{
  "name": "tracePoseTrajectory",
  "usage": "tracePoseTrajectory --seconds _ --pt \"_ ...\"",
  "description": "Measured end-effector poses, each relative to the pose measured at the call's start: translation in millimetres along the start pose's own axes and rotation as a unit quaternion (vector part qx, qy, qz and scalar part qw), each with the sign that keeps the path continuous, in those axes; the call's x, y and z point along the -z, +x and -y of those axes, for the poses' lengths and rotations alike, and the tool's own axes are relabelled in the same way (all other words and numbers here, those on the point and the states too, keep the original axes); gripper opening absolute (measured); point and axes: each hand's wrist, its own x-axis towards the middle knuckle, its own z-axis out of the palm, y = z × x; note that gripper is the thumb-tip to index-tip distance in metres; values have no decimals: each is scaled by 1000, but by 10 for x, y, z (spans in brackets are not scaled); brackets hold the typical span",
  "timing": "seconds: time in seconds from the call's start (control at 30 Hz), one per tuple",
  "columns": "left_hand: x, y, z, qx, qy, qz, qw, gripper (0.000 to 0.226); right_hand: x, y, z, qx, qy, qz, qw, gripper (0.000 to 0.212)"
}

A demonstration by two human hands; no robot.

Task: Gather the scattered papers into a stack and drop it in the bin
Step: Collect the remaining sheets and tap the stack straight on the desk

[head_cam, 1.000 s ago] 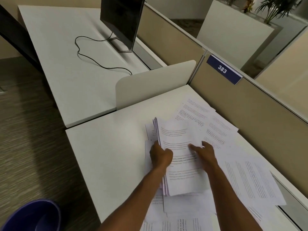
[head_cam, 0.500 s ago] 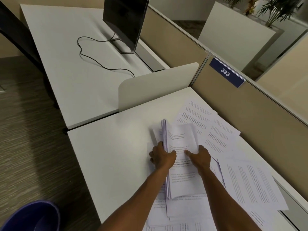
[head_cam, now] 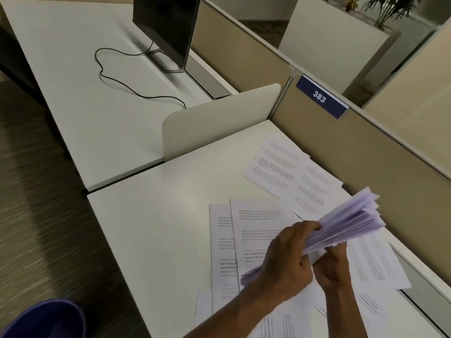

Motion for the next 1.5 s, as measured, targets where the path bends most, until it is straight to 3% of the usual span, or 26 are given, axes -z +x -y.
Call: tracePoseTrajectory --seconds 0.07,0.13,0.3,0.43,0.57,0.77,0.97,1.17,1.4,1.5 --pt "-102 -41 -127 30 -14 19 999 72 170 -181 71 18 29 -23 999 60" --pt "-186 -77 -131 122 -52 17 991 88 308 -302 180 -6 17 -39 999 55" --pt "-192 -186 175 310 -73 -34 947 46 319 -434 204 -51 -113 -39 992 58" --pt "-175 -165 458 383 49 -5 922 50 -16 -355 139 -53 -193 -24 979 58" --pt "-103 -75 632 453 9 -33 891 48 -264 -204 67 -42 -285 -7 958 64" --pt "-64 10 699 471 -24 -82 878 30 -467 -65 -62 -44 -386 2 922 57" --pt "-56 9 761 446 -23 -102 889 25 -476 -15 -160 -63 -367 9 928 61" --pt "-152 16 714 421 -36 -123 898 31 -395 16 -208 -69 -332 15 940 64" --pt "-151 67 716 443 -116 -131 879 30 -353 15 -240 -68 -309 10 948 60" --pt "-191 74 705 430 -79 -110 893 54 -345 -1 -236 -57 -294 14 954 58"
